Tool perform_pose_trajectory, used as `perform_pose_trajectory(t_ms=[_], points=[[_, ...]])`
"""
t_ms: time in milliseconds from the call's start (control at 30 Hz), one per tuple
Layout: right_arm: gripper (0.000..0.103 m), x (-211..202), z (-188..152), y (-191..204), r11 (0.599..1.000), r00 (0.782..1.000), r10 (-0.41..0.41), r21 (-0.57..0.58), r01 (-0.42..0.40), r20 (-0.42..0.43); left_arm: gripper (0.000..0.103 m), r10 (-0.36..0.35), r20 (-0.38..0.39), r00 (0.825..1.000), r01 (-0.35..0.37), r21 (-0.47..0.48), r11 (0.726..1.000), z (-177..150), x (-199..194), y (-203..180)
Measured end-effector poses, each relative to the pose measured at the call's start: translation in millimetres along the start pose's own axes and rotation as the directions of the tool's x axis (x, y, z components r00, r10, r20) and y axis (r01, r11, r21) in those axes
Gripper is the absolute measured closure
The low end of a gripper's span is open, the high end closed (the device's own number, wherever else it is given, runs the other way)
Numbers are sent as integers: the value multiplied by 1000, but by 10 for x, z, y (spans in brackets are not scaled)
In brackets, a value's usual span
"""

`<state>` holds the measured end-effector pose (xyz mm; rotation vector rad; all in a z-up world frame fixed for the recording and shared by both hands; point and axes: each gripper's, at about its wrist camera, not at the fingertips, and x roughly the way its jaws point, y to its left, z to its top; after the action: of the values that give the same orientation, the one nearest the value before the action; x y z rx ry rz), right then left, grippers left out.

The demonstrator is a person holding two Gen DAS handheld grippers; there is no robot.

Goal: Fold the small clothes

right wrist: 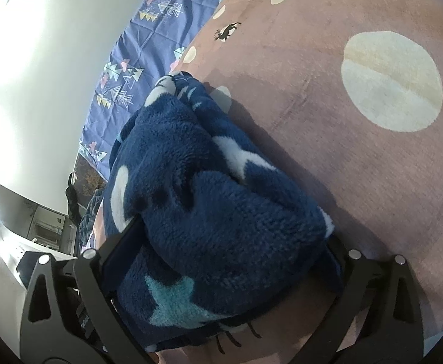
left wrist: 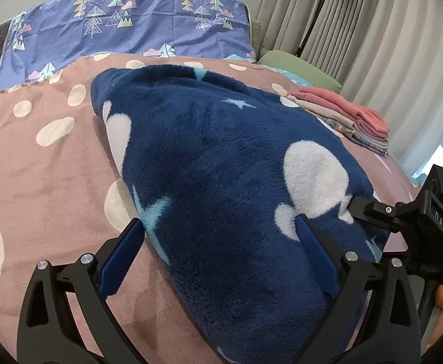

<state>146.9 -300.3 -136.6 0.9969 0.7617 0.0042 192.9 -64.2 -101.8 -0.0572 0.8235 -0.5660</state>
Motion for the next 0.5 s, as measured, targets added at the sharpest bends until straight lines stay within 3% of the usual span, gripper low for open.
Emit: perform_pose_trajectory(t_ms=[133,267,333,400,500], points=[[6,-55,-5,-48,1000,1000,20,-17,-20,-5,4,-68,31,997,69,-21,997,64,-46,103],[6,-57,4,-56,999,1000,27,-24,-28,-15,1,-42,89,995,47,-52,998,278,18,348],[5,-74,-4,-77,999,1000,25,-28,-26,-14,1,-72,80,994,81,-110,991,414,140,527],[5,-69,-9,-75,999,1000,25,-33,-25,-12,1,-128,67,990,139,-216,966,584,320,769],[5,-70,-12,-76,999,1000,25,-37,-25,-11,1,-72,71,995,92,-341,936,769,509,1023]])
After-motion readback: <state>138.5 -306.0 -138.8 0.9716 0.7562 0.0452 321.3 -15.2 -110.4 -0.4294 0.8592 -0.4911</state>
